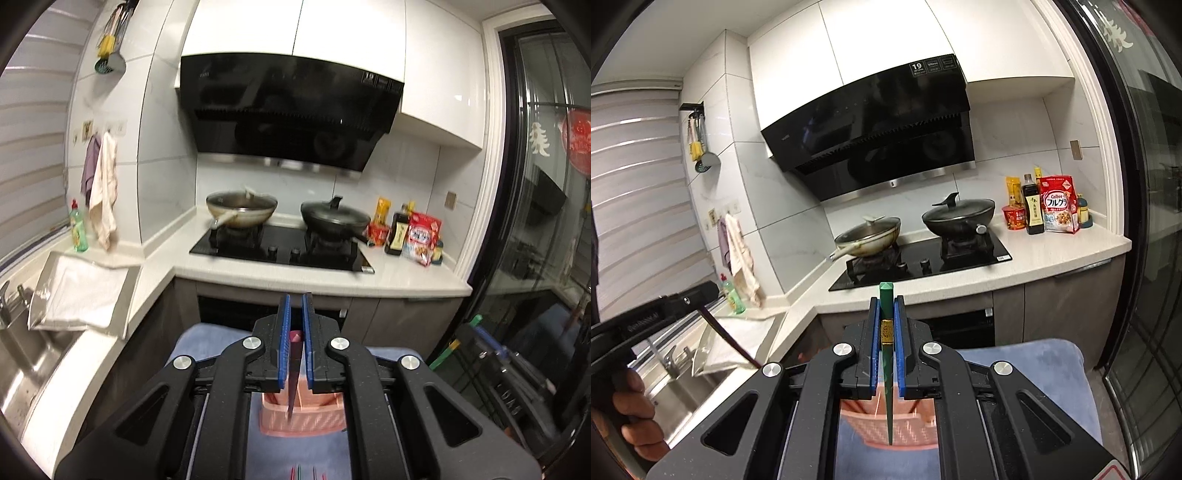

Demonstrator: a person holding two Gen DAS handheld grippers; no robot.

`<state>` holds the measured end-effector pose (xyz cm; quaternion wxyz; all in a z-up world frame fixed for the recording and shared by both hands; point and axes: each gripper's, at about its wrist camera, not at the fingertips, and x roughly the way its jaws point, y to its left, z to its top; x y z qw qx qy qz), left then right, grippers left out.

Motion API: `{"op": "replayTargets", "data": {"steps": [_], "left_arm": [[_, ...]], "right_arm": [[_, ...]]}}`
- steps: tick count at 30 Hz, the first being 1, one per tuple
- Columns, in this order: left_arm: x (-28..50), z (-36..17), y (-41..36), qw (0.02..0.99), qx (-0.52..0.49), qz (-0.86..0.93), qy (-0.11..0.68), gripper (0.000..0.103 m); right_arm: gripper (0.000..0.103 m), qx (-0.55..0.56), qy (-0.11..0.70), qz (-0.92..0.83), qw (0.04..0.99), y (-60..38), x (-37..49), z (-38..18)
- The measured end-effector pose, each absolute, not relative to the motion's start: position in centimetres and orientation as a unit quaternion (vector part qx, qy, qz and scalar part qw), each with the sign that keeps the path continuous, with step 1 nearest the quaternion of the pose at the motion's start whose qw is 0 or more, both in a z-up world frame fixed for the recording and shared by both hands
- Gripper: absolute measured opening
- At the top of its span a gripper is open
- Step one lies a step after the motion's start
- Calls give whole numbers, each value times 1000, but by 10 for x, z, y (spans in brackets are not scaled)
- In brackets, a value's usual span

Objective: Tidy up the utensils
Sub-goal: 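Lift both chopsticks and carry them over the pink holder, then open both tools to drop the chopsticks into the holder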

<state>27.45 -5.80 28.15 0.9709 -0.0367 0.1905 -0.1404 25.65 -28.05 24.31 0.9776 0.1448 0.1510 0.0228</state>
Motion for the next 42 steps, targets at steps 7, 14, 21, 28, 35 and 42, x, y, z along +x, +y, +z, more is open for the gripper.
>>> {"op": "replayTargets", "data": {"steps": [7,14,21,28,35,42], "left_arm": [[304,290,-76,974,-30,-144,174,6],[323,280,-86,973,-27,-144,176,6],[342,258,-87,971,-27,-139,194,6],[353,232,-84,968,-20,-129,213,6],[356,214,-84,967,-9,-123,224,7],[351,206,-81,967,-4,-108,231,35]], "right_arm": [[7,165,154,23,974,-288,299,240],[7,173,168,23,970,-292,324,221],[7,175,185,22,967,-294,339,199],[7,165,212,18,963,-293,347,176],[9,161,221,13,962,-293,348,169],[13,162,219,14,962,-293,342,174]]}}
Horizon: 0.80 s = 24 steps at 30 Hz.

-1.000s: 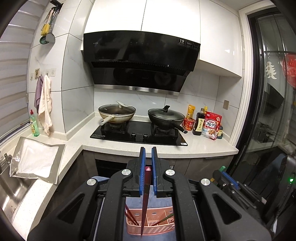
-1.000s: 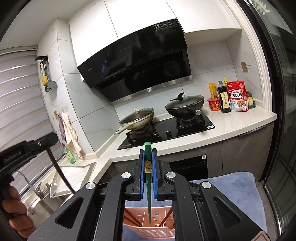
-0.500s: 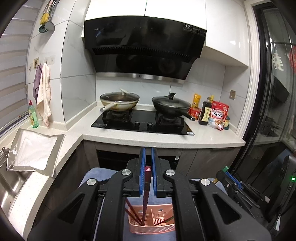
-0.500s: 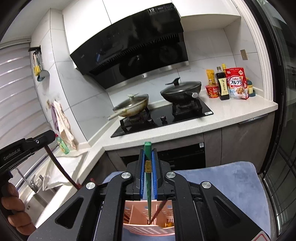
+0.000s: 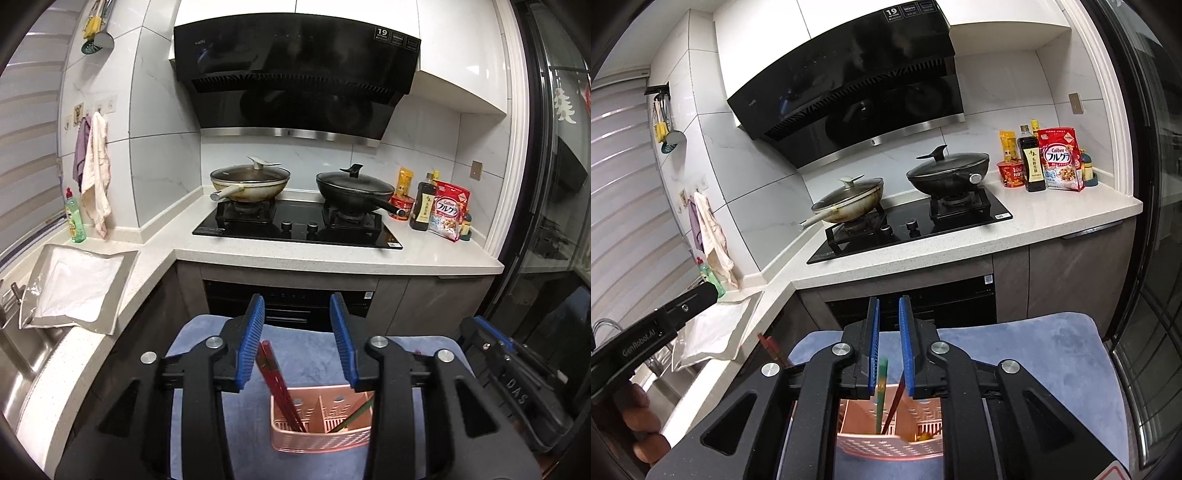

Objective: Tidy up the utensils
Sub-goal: 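Open both tools to drop the chopsticks into the holder, then move both open tools back toward the remaining chopsticks on the mat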

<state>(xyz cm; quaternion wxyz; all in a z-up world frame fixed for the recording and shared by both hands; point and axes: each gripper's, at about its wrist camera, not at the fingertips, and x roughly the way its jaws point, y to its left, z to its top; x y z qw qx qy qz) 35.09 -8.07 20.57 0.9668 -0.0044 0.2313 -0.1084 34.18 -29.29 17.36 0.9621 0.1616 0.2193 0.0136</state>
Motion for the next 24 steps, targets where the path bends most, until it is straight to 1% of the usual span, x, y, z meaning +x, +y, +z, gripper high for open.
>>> {"op": "replayTargets", "data": {"steps": [14,18,24], "left_arm": [[324,192,-74,964,12,-96,247,36],[312,187,-72,963,17,-91,252,36],[293,179,-69,963,24,-85,255,36]], "right_arm": [[14,148,228,33,962,-279,306,172],[19,144,230,39,962,-273,291,171],[19,129,234,40,963,-264,264,164]]}}
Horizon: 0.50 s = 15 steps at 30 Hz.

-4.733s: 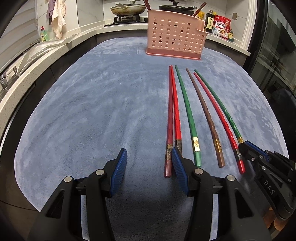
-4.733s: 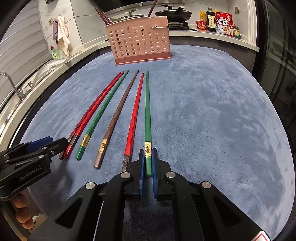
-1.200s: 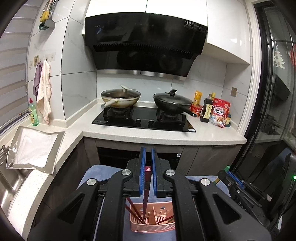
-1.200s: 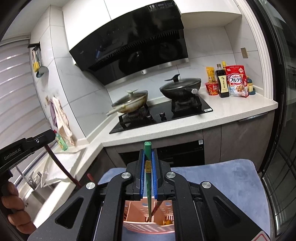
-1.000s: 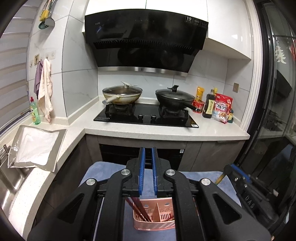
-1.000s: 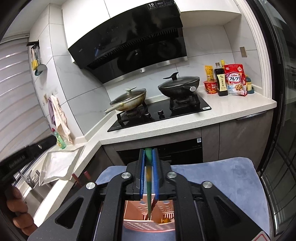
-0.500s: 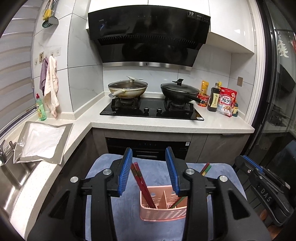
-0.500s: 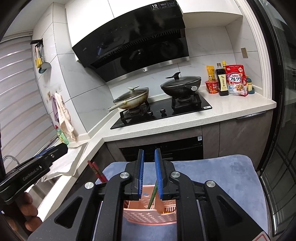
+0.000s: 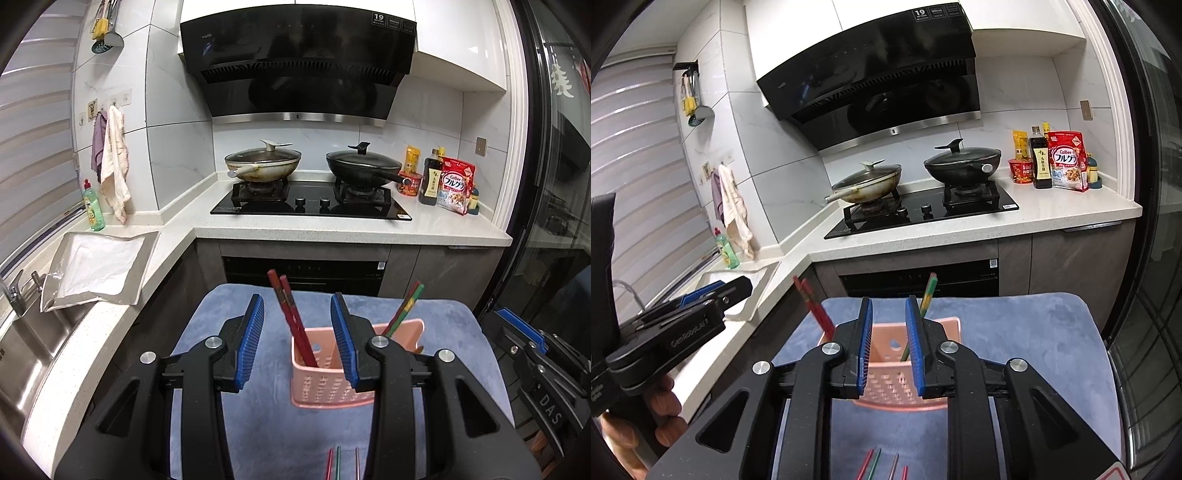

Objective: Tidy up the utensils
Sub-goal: 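Move both open tools back toward the remaining chopsticks on the mat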

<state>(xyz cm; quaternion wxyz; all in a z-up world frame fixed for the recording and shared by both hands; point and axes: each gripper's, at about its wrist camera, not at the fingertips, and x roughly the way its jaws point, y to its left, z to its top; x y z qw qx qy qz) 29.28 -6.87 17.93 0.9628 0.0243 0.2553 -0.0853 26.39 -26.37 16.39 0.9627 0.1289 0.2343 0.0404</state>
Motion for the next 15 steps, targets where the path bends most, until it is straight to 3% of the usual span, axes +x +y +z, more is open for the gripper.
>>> {"op": "replayTargets", "data": {"steps": [7,10,15], "left_arm": [[267,170,-63,962,31,-84,259,36],[252,163,-61,962,35,-84,259,44],[230,147,-57,959,44,-83,268,45]], "right_arm": [[21,128,245,47,960,-256,232,152],[21,112,249,45,961,-248,214,146],[21,95,256,49,961,-236,186,135]]}}
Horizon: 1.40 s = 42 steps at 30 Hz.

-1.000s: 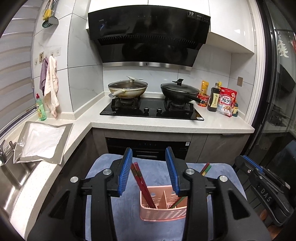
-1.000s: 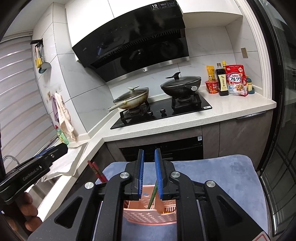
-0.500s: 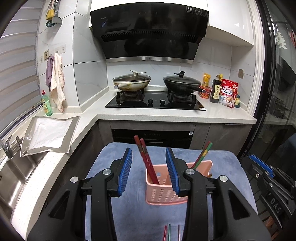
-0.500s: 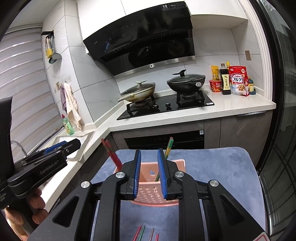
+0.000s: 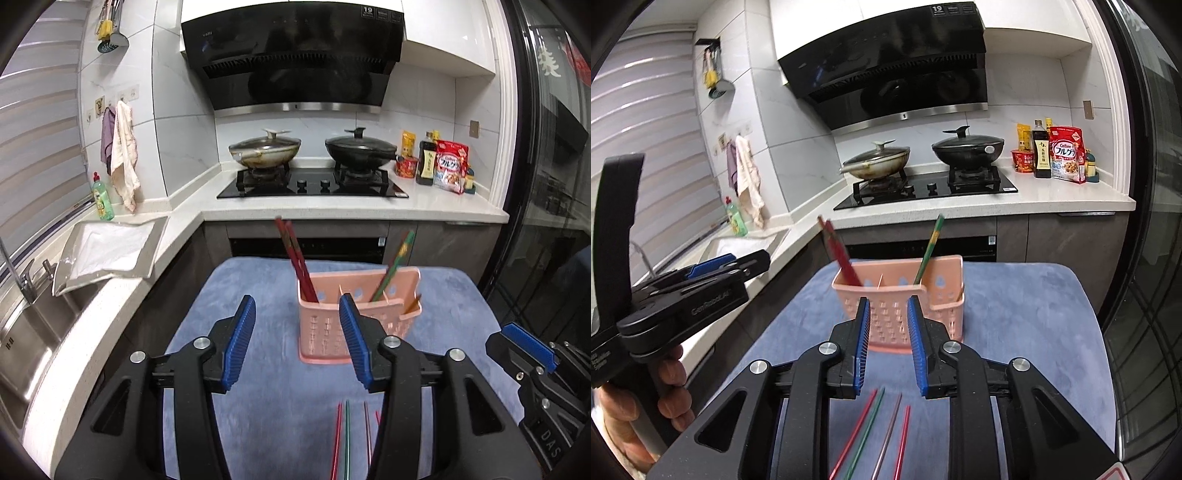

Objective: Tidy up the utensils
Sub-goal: 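Move both open tools back toward the remaining chopsticks on the mat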

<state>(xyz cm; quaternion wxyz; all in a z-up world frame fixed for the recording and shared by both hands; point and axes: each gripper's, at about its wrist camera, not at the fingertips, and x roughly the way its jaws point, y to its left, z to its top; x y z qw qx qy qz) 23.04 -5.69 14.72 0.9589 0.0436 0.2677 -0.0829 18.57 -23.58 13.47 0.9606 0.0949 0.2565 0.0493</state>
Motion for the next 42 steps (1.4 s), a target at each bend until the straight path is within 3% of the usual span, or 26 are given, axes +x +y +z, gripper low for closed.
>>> {"op": "replayTargets", "data": {"steps": [13,18,26,37,42], "left_arm": [[180,92,-38,947,40,-82,308,45],[161,55,-32,937,45,-86,337,45],[139,-2,-20,916,40,-86,389,45],[116,-45,-14,898,38,-86,430,46],[108,-56,-14,894,39,-87,438,54]], "right_arm": [[21,80,294,47,951,-212,124,85],[28,68,320,32,945,-208,99,48],[28,83,377,24,922,-208,71,-13],[28,84,407,27,909,-192,57,-49],[28,81,416,24,905,-190,58,-60]]}}
